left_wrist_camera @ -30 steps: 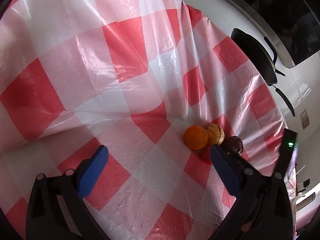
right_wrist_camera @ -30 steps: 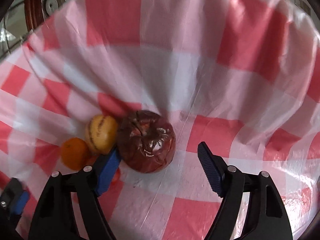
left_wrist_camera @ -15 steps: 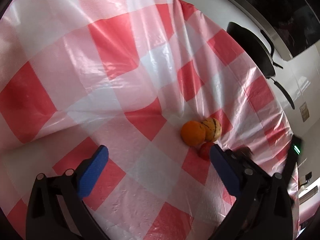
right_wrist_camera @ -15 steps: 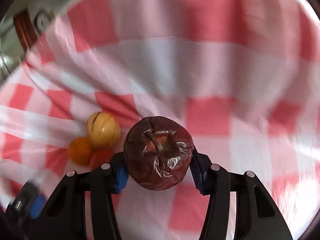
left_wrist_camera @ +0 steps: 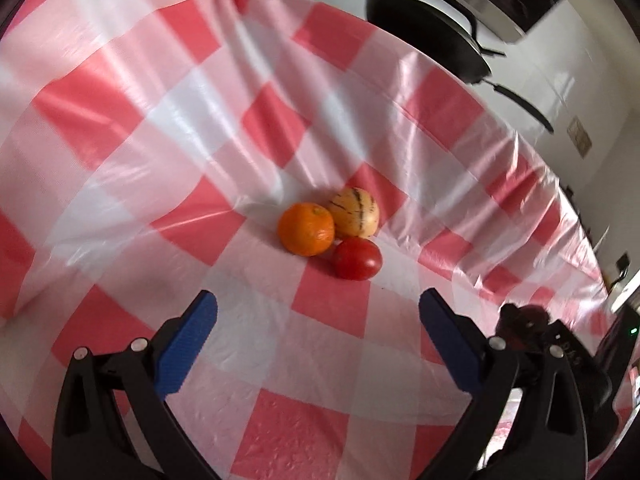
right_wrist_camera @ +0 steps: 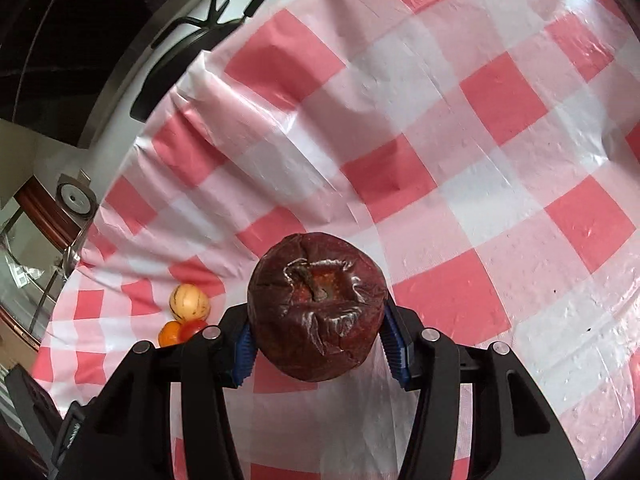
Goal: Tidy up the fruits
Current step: 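Grasp the red tomato with the left gripper while the right holds the apple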
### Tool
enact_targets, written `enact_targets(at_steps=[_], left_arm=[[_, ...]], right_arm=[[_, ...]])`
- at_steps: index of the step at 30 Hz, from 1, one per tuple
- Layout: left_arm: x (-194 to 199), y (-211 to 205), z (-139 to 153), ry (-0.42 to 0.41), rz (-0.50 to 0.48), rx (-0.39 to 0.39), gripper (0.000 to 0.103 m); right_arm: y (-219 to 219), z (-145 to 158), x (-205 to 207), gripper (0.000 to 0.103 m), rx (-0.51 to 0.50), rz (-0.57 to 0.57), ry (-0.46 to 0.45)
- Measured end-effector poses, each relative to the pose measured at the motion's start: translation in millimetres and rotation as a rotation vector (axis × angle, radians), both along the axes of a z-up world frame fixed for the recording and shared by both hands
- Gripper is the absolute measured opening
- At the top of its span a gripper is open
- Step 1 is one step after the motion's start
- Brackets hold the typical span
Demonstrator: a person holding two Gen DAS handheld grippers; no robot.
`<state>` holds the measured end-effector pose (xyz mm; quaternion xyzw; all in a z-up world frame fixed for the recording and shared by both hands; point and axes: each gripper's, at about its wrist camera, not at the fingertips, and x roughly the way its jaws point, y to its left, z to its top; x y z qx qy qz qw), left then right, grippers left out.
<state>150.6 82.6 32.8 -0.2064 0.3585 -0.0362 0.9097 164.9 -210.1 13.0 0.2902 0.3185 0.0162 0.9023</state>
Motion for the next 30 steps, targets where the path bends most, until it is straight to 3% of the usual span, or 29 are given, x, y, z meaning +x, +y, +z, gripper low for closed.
enact_targets(at_steps=[2, 4, 6, 8, 12, 18, 20, 21, 25, 30], left_arm=[[4.8, -9.6, -1.1, 0.028, -0.03, 0.031, 0.095], [7.0, -15.5, -2.9, 0.041, -0.058, 0.007, 0.09], [16.3, -25.6, -6.6, 0.061, -0.061, -0.003, 0.08], [29.7, -41.5, -8.2, 0.074, -0.072, 0.053, 0.066], [49.6, -56.8, -9.1, 0.087, -0.041, 0.14, 0.065], [81.4, -70.6, -13.1, 0.142, 0.024, 0.229, 0.058], [85.3, -73.8, -12.9, 0.155, 0.046, 0.268, 0.046], [85.4, -73.2, -12.7, 0.156, 0.053, 0.271, 0.041], [72.3, -64.2, -10.3, 0.131, 0.021, 0.226, 0.041], [13.3, -60.8, 6.7, 0.049, -0.008, 0.237, 0.04]], right_arm=[[1.4, 4.2, -8.0, 0.051, -0.01, 0.018, -0.006], [6.0, 5.5, -7.6, 0.051, -0.03, 0.014, -0.019], [8.9, 7.4, -5.1, 0.051, -0.036, -0.002, -0.032], [2.3, 8.3, -2.4, 0.051, -0.003, -0.029, -0.034], [-19.3, 4.2, -6.0, 0.052, 0.054, -0.068, -0.025], [-16.9, 7.2, -3.3, 0.052, 0.026, -0.054, -0.034], [-15.8, 6.9, -1.5, 0.052, 0.026, -0.051, -0.032], [-16.2, 6.7, -1.6, 0.052, 0.026, -0.05, -0.031], [-13.3, 6.7, -1.4, 0.052, 0.014, -0.039, -0.033], [-14.1, 6.4, -0.5, 0.052, 0.022, -0.029, -0.029]])
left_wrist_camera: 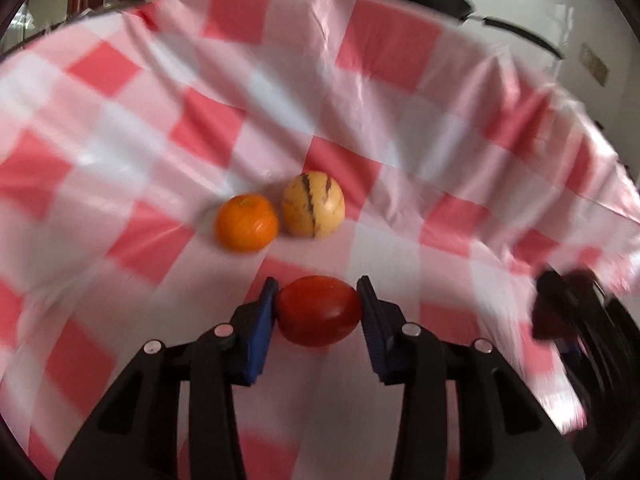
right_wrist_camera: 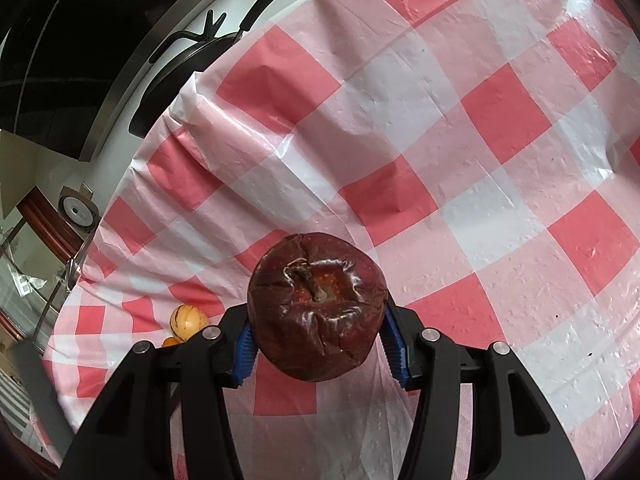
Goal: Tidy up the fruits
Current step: 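Grasp the red tomato with the left gripper while the right holds the apple, then carry the apple and tomato in both grippers over the white box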
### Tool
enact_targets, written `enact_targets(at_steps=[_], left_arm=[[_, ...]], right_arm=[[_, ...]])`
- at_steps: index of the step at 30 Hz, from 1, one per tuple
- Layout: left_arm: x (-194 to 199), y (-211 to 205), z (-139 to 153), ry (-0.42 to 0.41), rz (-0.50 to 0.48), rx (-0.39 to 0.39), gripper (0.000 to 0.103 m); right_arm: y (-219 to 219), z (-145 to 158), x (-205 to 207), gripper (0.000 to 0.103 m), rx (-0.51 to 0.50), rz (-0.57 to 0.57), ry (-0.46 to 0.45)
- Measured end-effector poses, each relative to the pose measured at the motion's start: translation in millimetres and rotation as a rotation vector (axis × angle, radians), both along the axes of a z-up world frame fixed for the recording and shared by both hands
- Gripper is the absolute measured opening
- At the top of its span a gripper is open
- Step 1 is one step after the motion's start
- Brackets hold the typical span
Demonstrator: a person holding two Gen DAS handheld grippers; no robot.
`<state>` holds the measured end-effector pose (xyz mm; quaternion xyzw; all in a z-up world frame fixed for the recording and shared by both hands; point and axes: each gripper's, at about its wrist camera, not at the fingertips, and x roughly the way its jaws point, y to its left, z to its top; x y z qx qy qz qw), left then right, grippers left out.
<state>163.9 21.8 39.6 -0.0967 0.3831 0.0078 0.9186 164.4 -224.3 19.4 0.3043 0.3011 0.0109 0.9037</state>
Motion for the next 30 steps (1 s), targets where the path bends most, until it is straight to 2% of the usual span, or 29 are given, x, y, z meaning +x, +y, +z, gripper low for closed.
enact_targets(at_steps=[4, 7, 9, 12, 15, 22, 26, 30], left_arm=[[-64.8, 15.4, 1.6, -0.024, 0.001, -0.052, 0.04], [-88.8, 24.7, 1.4, -0.032, 0.016, -0.091, 0.041], [-91.5, 28.6, 3.6, -0.036, 0.014, -0.121, 0.041], [-87.7, 24.0, 0.0, -0.052, 0.008, -0.073, 0.041], [-86.5, 31.4, 0.6, -0.051, 0.013, -0.106, 0.041], [-77.7, 34.8, -4.7, -0.046, 0.043, -0.085, 0.041], [-80.7, 45.8, -3.3, -0.073, 0.063, -0.131, 0.041], [-100.4, 57.4, 2.2, -0.1, 0.091, -0.169, 0.041]], right_arm=[[0.0, -0.2, 1.9, 0.052, -0.001, 0.004, 0.002], [2.1, -0.2, 2.8, 0.052, -0.008, 0.012, 0.0], [3.1, -0.3, 2.2, 0.052, -0.009, 0.017, -0.003], [5.6, -0.6, 2.9, 0.052, -0.015, 0.027, -0.004], [6.6, -1.0, 3.3, 0.052, -0.011, 0.034, -0.007], [-5.8, -5.9, -0.2, 0.052, 0.052, 0.008, -0.02], [-3.3, -2.3, -5.5, 0.051, 0.032, 0.012, -0.039], [-10.1, -10.7, -29.0, 0.051, 0.146, 0.037, 0.031]])
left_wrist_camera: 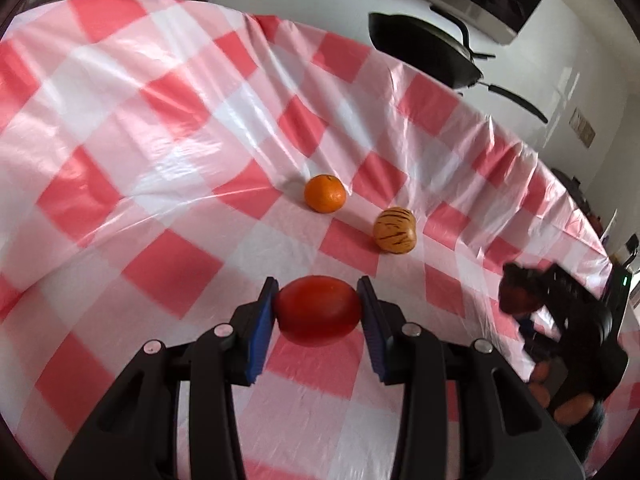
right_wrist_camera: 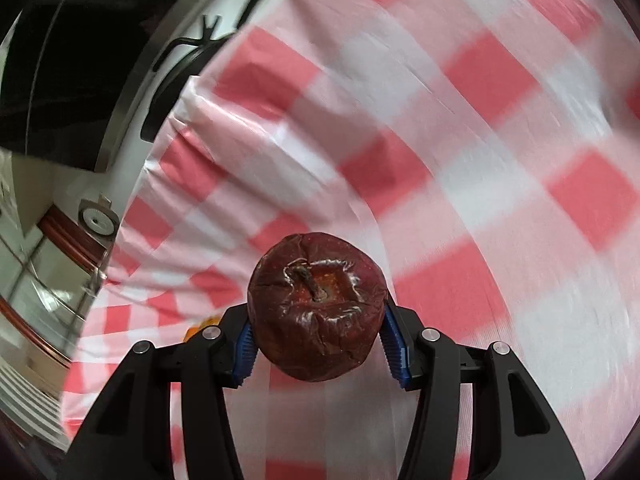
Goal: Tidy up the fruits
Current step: 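Carry the apple and tomato in both grippers over the white box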
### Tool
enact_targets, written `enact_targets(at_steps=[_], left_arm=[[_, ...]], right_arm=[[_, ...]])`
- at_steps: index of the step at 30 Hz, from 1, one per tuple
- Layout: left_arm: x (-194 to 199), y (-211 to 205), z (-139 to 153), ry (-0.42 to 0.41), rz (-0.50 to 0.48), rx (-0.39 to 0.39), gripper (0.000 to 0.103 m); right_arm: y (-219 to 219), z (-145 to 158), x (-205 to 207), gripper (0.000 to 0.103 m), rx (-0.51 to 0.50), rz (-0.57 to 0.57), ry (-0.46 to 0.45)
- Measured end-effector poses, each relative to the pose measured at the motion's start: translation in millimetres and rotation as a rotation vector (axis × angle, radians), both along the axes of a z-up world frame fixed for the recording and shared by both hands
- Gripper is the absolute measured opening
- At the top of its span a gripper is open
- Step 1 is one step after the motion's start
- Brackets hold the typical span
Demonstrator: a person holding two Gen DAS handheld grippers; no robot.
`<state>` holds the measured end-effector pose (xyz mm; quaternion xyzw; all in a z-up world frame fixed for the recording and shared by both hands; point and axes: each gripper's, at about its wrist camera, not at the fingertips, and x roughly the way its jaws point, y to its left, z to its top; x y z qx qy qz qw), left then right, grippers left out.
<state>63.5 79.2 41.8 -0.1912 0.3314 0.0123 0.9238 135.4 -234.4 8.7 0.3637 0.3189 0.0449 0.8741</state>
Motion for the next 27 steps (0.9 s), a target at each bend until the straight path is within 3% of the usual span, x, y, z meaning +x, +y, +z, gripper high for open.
enact_targets(at_steps=[7, 10, 14, 20, 27], left_arm=[[-77.4, 24.2, 13.6, -0.051, 0.029, -0.047, 0.041], [-113.7, 33.6, 15.6, -0.076, 0.052, -0.032, 0.041], [-154.2, 49.6, 8.8, -0.051, 0.049, -0.037, 0.041], [-206.3, 70.8, 21.2, -0.091, 0.064, 0.067, 0.041], [-253.8, 110.5, 23.2, -0.092, 0.134, 0.119, 0.041]], right_arm=[[18.1, 6.4, -96.2, 0.051, 0.016, 0.08, -0.016], [33.1, 6.5, -127.0, 0.051, -0.011, 0.123, 0.016], [53.3, 8.3, -163.6, 0.051, -0.045, 0.182, 0.017], [95.1, 21.8, -209.9, 0.051, -0.095, 0.32, -0.028], [164.0, 35.5, -249.2, 0.052, -0.187, 0.515, -0.075]])
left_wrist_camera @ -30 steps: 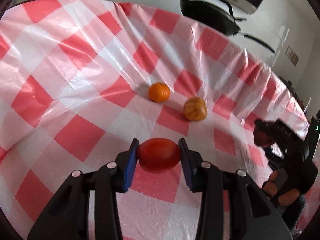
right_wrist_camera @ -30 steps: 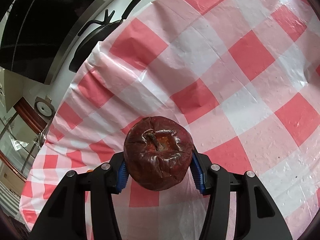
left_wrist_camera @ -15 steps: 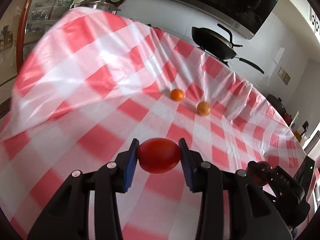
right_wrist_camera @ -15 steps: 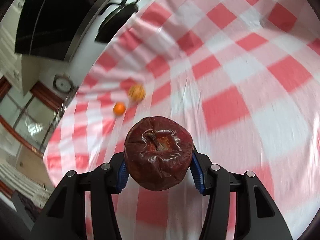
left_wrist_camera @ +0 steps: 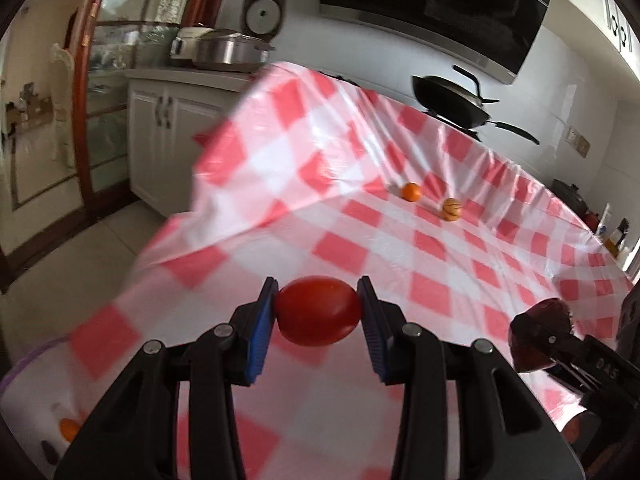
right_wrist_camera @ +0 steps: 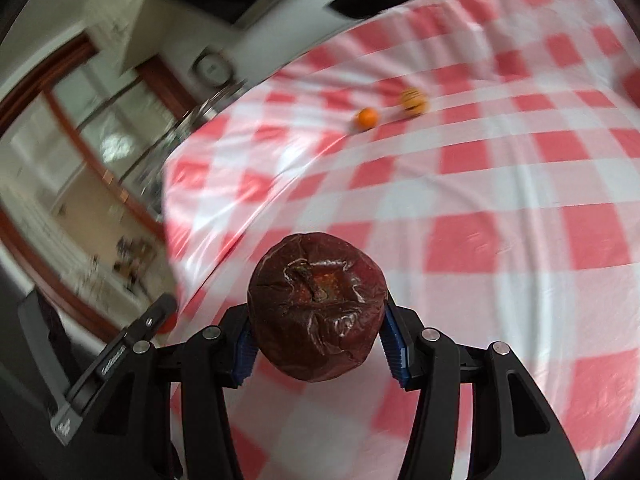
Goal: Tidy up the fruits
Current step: 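Carry the apple and tomato in both grippers over the white box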
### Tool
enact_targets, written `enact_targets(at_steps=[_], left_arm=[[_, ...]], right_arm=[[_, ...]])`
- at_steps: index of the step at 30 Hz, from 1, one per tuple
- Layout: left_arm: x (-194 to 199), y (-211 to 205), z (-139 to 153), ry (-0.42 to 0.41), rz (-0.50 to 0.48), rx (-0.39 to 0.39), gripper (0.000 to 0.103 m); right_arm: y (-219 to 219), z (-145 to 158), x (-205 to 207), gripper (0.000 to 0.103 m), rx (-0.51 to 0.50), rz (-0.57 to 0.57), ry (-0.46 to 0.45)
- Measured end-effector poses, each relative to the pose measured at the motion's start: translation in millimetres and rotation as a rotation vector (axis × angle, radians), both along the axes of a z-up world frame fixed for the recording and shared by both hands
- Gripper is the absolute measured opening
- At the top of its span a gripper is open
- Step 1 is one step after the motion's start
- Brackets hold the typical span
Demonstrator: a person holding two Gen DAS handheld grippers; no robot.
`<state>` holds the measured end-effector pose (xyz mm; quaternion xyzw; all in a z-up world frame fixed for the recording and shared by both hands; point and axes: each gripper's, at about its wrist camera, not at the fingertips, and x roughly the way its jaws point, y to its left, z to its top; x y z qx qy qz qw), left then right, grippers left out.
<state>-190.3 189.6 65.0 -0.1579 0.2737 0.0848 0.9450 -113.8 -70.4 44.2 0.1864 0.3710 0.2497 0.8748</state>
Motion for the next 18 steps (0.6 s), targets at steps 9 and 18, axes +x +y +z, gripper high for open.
enact_targets(at_steps=[9, 18], left_arm=[[-60.3, 53.4, -8.3, 0.015, 0.097, 0.043, 0.041], [-119.6, 110.7, -33.0, 0.059, 0.239, 0.019, 0.041]], right_arm=[[84.0, 5.4, -46.1, 0.052, -0.105, 0.24, -0.056], [155.0, -3.6, -95.3, 0.052, -0.214, 0.493, -0.114]])
